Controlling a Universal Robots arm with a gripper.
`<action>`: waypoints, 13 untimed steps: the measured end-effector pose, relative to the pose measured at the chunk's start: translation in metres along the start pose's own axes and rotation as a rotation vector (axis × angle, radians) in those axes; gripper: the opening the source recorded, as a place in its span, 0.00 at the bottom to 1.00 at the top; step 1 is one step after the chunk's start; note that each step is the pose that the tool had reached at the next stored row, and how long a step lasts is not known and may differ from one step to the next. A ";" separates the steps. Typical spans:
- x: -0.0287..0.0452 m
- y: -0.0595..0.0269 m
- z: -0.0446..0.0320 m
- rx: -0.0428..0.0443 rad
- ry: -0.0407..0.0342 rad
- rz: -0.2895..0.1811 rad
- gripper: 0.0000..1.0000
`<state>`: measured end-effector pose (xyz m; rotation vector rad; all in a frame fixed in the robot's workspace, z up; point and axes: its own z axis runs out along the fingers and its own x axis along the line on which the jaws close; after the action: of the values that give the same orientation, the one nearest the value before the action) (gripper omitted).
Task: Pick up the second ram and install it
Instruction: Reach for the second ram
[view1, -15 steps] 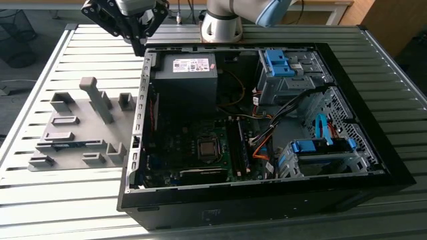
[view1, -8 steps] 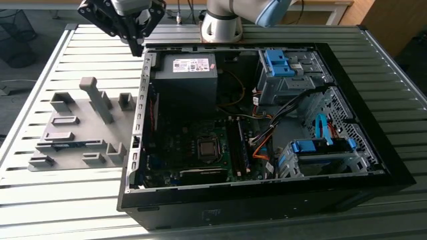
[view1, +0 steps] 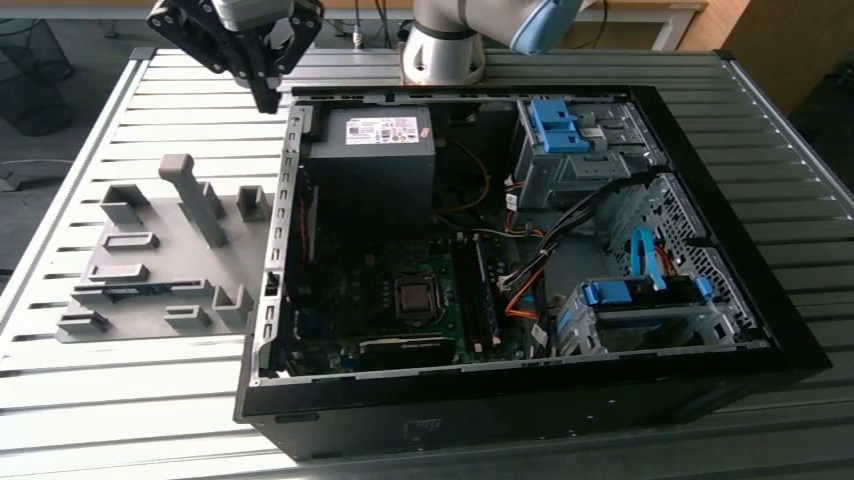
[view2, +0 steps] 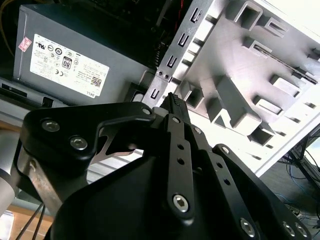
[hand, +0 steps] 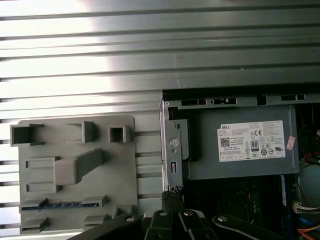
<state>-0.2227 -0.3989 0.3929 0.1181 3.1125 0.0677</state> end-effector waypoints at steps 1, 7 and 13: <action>0.0007 -0.0001 0.0000 0.0001 0.0000 0.000 0.11; 0.0050 -0.0004 -0.0001 0.0000 0.0000 0.000 0.11; 0.0091 -0.0007 -0.0002 0.0001 0.0000 0.000 0.11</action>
<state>-0.2318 -0.3989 0.3929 0.1179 3.1125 0.0676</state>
